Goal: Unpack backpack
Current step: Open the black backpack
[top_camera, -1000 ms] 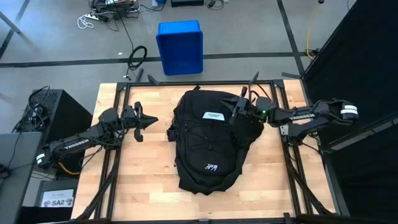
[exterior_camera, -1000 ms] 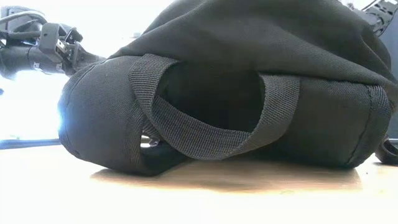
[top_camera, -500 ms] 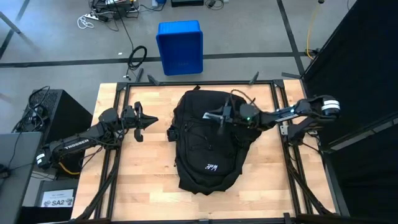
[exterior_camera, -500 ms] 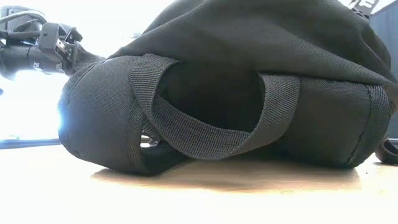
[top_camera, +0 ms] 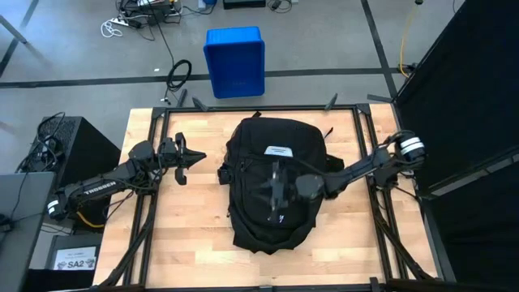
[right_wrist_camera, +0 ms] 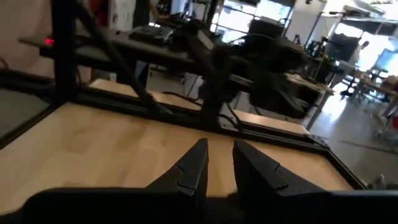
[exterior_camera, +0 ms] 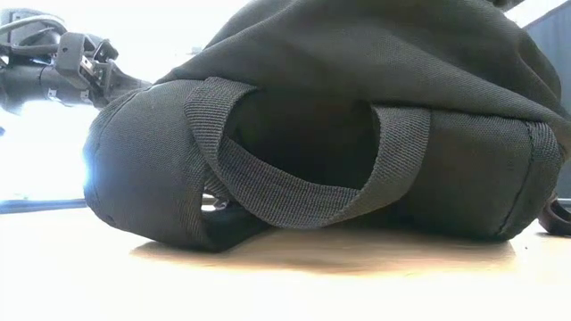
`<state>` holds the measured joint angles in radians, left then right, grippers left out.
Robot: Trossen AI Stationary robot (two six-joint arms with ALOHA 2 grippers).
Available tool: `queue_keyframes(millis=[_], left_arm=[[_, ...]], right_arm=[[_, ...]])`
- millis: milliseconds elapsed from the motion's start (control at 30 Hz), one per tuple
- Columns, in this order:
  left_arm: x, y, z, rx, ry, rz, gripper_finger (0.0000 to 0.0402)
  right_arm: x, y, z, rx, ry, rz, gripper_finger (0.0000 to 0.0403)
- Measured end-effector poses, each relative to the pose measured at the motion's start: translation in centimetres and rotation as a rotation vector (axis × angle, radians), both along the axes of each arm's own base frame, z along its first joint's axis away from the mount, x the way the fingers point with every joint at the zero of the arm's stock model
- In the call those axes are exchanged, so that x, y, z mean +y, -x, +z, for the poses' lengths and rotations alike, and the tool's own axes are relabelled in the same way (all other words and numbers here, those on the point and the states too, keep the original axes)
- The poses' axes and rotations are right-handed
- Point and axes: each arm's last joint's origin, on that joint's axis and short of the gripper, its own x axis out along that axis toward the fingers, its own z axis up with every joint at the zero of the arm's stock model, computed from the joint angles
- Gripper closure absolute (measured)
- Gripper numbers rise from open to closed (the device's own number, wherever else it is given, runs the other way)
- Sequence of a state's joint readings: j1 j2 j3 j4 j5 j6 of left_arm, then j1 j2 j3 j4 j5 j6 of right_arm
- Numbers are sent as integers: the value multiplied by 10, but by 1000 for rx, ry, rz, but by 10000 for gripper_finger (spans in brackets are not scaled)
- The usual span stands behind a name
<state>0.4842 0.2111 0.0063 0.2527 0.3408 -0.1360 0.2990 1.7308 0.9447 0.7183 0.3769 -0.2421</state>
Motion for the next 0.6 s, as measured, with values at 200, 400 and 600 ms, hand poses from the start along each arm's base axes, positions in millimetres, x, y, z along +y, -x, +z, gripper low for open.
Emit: queue_keyframes(millis=[200,400,600], left_arm=[[0,0,1,-9,-5,0,401],[0,0,1,-12,-7,0,401],[0,0,2,-15,-8,0,401]], right_arm=[[21,-33,4,144,57,-42,344],[47,-52,10,223,101,-61,296],[68,-53,14,201,47,-50,225]])
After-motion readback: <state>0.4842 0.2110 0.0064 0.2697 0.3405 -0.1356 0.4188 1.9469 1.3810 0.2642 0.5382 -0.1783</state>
